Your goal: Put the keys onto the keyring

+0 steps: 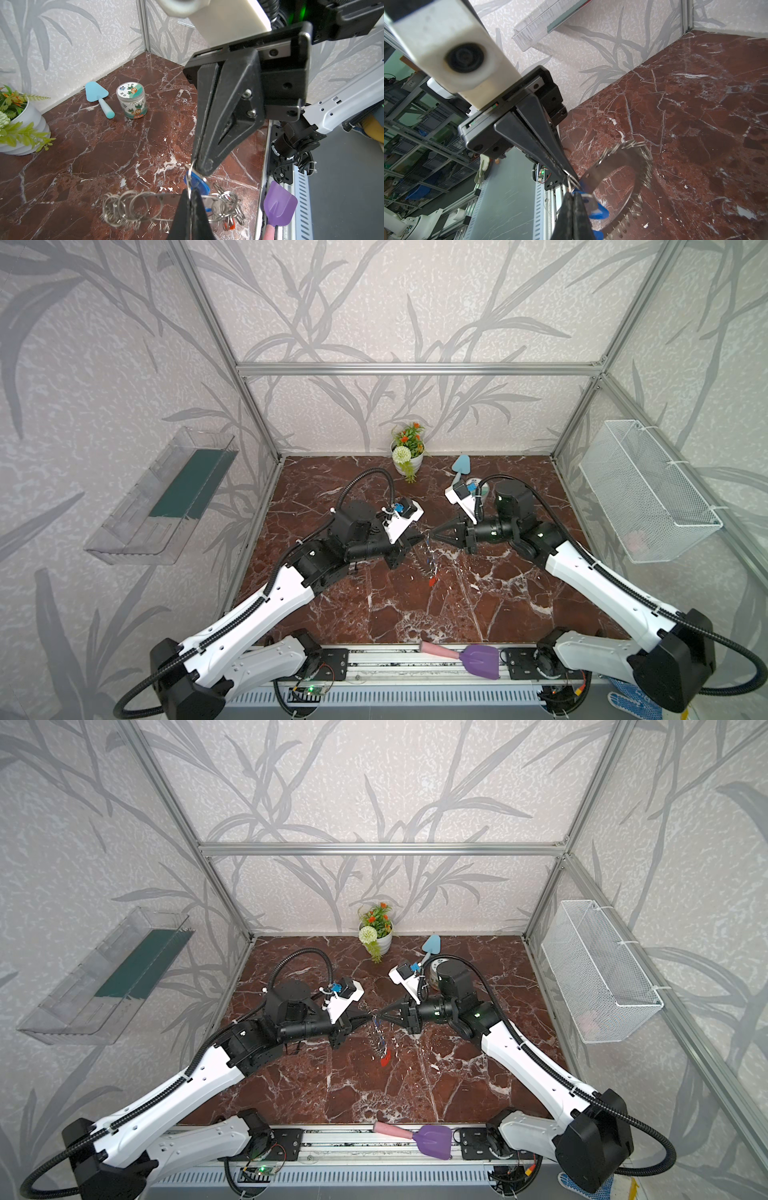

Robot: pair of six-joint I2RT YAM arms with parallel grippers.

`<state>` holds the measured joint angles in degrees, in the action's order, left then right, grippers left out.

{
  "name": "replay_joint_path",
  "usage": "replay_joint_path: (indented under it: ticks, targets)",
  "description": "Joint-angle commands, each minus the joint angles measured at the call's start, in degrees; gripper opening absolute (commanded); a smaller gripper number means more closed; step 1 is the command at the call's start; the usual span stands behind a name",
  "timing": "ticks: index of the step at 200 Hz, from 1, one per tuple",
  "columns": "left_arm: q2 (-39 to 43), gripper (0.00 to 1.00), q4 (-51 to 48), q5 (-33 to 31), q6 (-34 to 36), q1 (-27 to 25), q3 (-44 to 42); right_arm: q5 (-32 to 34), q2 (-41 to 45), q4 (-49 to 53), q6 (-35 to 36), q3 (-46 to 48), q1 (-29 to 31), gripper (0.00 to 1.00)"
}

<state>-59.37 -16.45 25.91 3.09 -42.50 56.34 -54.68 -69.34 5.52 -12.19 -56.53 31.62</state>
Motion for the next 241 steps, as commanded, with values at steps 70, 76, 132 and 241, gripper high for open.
replay_joint_path:
  ticks: [70, 76, 132, 241]
  targets:
    - [2.22, 0.0, 1.23, -1.11, 2.97, -1.13, 0.64, 3.35, -0.35, -1.48, -4.91, 1.09, 0.22, 0.0]
    - [2.45, 0.0, 1.34, -1.44, 3.05, -1.18, 0.49, 3.5, -0.51, -1.28, -4.95, 1.11, 0.26, 0.0]
    - [4.3, 0.0, 2.72, -3.13, 3.65, -1.46, -0.94, 5.17, -1.15, 2.42, -4.91, 1.08, 0.24, 0.0]
    - [5.06, 0.0, 4.18, -5.05, 4.23, -1.79, -2.43, 6.11, -1.01, 5.33, -4.55, 0.88, 0.25, 0.0]
